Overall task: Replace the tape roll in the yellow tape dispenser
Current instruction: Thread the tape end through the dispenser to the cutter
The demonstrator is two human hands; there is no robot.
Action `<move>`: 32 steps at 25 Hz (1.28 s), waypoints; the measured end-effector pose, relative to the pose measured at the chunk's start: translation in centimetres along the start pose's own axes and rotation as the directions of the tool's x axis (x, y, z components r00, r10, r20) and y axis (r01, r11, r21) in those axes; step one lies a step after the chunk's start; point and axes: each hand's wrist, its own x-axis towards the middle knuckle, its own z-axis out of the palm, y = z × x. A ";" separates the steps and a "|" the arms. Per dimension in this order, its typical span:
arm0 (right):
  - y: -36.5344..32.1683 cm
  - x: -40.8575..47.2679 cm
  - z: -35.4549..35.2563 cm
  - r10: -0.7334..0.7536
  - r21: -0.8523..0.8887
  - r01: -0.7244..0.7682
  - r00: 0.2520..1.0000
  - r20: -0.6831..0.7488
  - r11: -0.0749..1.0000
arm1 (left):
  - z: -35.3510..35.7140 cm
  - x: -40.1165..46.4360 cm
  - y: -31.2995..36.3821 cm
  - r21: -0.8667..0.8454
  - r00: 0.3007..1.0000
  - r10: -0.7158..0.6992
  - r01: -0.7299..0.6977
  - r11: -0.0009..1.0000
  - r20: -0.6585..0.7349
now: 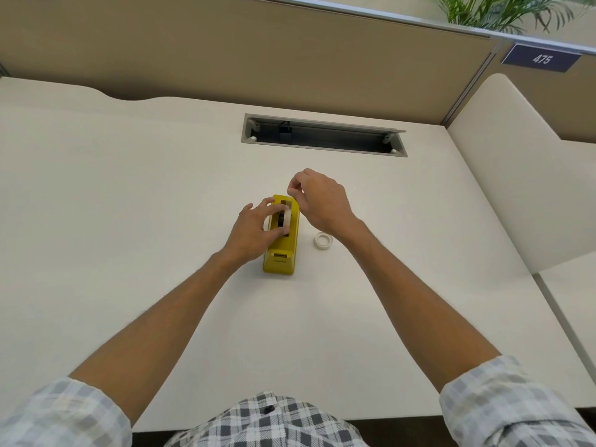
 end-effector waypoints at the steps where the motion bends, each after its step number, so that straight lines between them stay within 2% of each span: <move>1: 0.0 -0.1 -0.2 -0.011 -0.007 0.011 1.000 0.008 1.000 | 0.0 0.0 0.0 0.009 1.000 0.011 -0.011 1.000 -0.002; 7: -0.1 -0.9 -0.8 -0.076 -0.061 0.078 0.997 0.027 0.995 | -0.2 0.1 0.4 0.045 1.000 0.026 -0.026 0.999 0.004; 13: 0.5 0.4 -0.1 -0.027 -0.047 0.028 0.999 0.028 0.998 | -0.4 -0.2 1.0 -0.001 1.000 -0.020 0.020 1.000 -0.004; 18: 0.8 1.0 1.0 0.020 -0.012 -0.020 0.999 0.025 1.000 | -0.7 -0.7 1.2 -0.103 0.998 0.042 -0.045 0.994 -0.035; 28: 1.0 1.6 1.5 0.015 -0.004 -0.015 1.000 0.023 1.000 | -0.5 -0.5 1.4 -0.138 0.998 -0.034 0.027 0.990 -0.051; 32: 1.1 1.6 1.7 0.017 -0.013 -0.016 0.999 0.032 1.000 | -0.3 -0.7 1.3 -0.260 0.998 -0.011 -0.006 0.966 -0.063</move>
